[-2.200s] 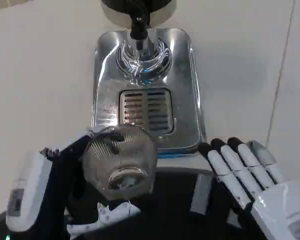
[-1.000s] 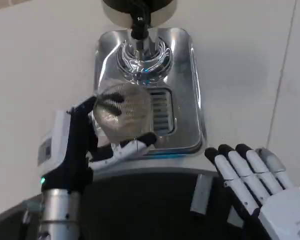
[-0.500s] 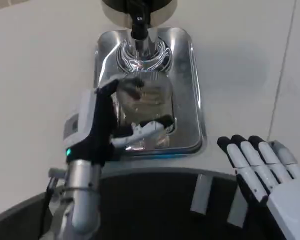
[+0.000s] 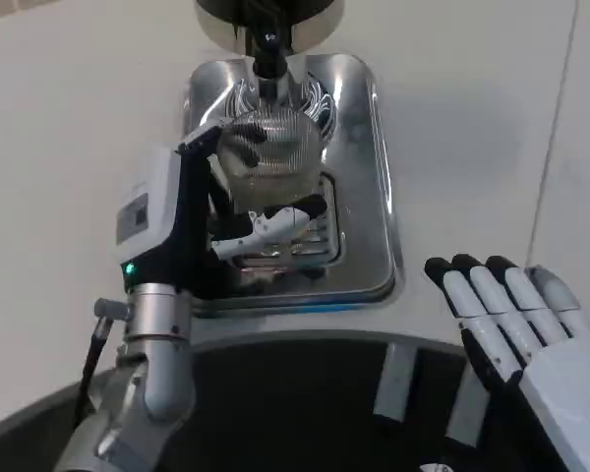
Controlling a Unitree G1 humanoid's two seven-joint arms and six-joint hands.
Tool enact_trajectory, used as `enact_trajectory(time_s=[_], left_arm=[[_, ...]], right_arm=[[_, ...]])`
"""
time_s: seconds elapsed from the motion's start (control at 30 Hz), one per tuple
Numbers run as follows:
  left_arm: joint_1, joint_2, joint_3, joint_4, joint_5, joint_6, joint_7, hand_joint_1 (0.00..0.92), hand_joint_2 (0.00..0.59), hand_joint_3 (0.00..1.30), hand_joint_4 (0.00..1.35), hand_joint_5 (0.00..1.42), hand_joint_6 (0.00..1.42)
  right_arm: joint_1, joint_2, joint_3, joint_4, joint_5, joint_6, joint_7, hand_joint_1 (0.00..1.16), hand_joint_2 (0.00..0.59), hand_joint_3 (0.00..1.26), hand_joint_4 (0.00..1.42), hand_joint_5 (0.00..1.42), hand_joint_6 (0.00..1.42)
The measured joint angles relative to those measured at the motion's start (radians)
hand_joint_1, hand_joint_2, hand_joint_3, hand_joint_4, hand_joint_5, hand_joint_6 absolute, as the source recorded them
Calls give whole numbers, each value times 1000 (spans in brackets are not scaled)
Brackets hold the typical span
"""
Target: Grasp the cup under the faucet to collect the drink, then remove the cup.
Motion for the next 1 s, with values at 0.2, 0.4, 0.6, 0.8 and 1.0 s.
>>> enact_trajectory(time_s=[0.2, 0.4, 0.6, 0.8, 1.0], left_arm=[[21, 43, -30, -51, -3, -21, -62, 252, 41, 191, 63, 427, 419], [47, 46, -31, -89, -23, -27, -95, 224, 33, 177, 47, 396, 376], [99, 68, -26, -165, -35, -27, -113, 150, 12, 156, 36, 394, 353], [197, 128, 44, -298, -54, -5, -152, 133, 8, 155, 31, 387, 368], [422, 176, 145, -454, -85, 55, -197, 158, 18, 129, 0, 265, 261]], right_arm=[[0, -3, 5, 10, 3, -2, -1, 533, 352, 0, 0, 0, 0], [3, -7, 0, 24, 16, -12, -8, 524, 354, 0, 0, 0, 0], [3, -4, -6, 24, 50, -13, -17, 518, 355, 0, 0, 0, 0], [-47, 21, -5, 13, 150, 24, 9, 509, 349, 0, 0, 0, 0], [-187, 49, 5, -18, 251, 107, 89, 474, 343, 0, 0, 0, 0]])
